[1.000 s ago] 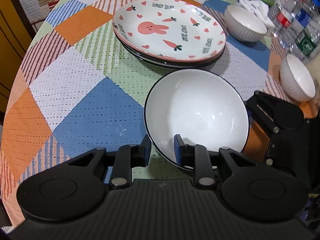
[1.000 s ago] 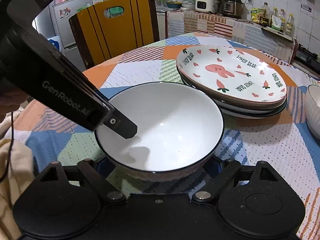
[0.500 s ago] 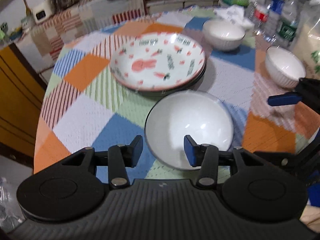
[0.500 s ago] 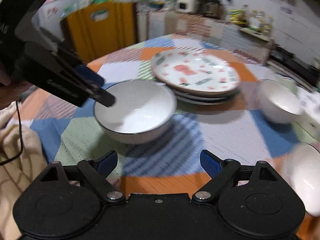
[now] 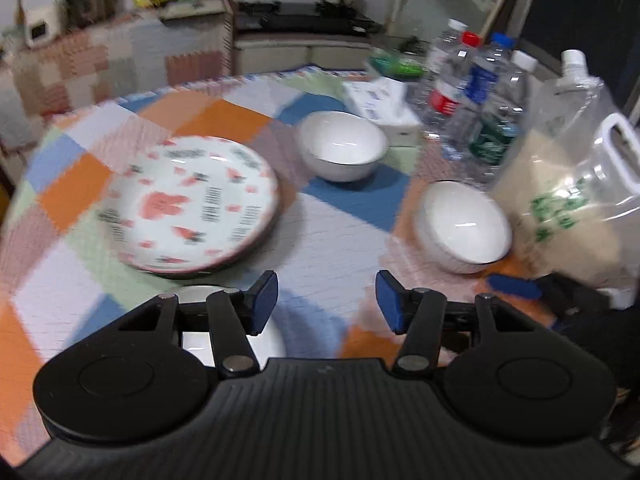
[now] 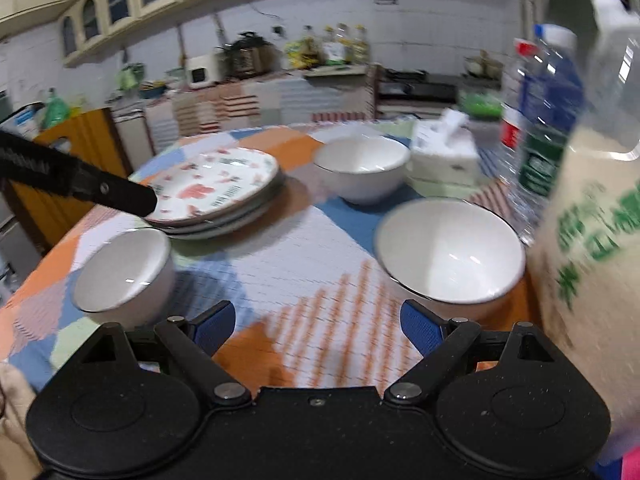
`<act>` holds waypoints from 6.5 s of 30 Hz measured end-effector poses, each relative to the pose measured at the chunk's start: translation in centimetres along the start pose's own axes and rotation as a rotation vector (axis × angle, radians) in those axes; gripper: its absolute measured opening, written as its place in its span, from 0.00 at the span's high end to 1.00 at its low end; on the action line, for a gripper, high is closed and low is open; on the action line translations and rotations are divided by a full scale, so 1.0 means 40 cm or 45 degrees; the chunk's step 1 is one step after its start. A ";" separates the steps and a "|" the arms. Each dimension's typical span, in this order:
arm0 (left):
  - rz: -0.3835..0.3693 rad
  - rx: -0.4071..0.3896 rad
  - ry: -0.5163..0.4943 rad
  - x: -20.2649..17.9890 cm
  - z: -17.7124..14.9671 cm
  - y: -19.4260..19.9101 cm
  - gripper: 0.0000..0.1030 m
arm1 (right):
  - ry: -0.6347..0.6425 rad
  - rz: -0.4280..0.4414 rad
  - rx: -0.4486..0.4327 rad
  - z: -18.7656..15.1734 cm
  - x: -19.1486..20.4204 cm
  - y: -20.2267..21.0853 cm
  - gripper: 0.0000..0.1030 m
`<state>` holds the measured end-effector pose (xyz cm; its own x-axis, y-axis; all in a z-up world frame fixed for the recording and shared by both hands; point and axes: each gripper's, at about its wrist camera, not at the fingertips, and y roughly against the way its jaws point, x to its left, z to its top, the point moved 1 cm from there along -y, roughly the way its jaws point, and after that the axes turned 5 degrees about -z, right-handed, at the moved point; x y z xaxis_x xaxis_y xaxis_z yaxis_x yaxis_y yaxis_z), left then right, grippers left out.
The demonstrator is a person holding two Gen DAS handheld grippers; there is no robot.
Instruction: Organize plates and bowls
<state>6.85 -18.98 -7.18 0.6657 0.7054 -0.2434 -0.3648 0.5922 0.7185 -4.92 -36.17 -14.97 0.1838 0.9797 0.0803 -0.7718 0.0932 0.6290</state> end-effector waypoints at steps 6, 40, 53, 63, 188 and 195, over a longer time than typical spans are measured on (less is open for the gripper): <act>-0.109 0.009 0.022 -0.063 0.023 -0.079 0.46 | -0.122 -0.076 0.069 -0.016 -0.059 -0.052 0.10; -0.268 0.178 0.301 -0.079 0.043 -0.357 0.85 | -0.029 -0.326 0.078 -0.013 -0.082 -0.217 0.11; -0.202 0.239 0.346 -0.034 0.088 -0.146 0.85 | 0.109 -0.230 -0.037 0.055 0.008 -0.104 0.11; -0.074 0.171 0.346 0.057 0.088 0.040 0.85 | 0.192 -0.025 -0.105 0.129 0.146 -0.041 0.11; 0.077 0.048 0.000 0.127 0.311 -0.496 0.50 | 0.193 -0.019 0.056 0.256 -0.031 -0.553 0.06; -0.004 0.128 0.226 0.170 0.303 -0.530 0.81 | 0.162 -0.037 0.038 0.266 -0.033 -0.569 0.05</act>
<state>27.01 -31.46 -16.15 0.5386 0.7663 -0.3502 -0.2901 0.5589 0.7768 18.91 -41.49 -21.17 0.1252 0.9915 -0.0358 -0.7484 0.1181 0.6526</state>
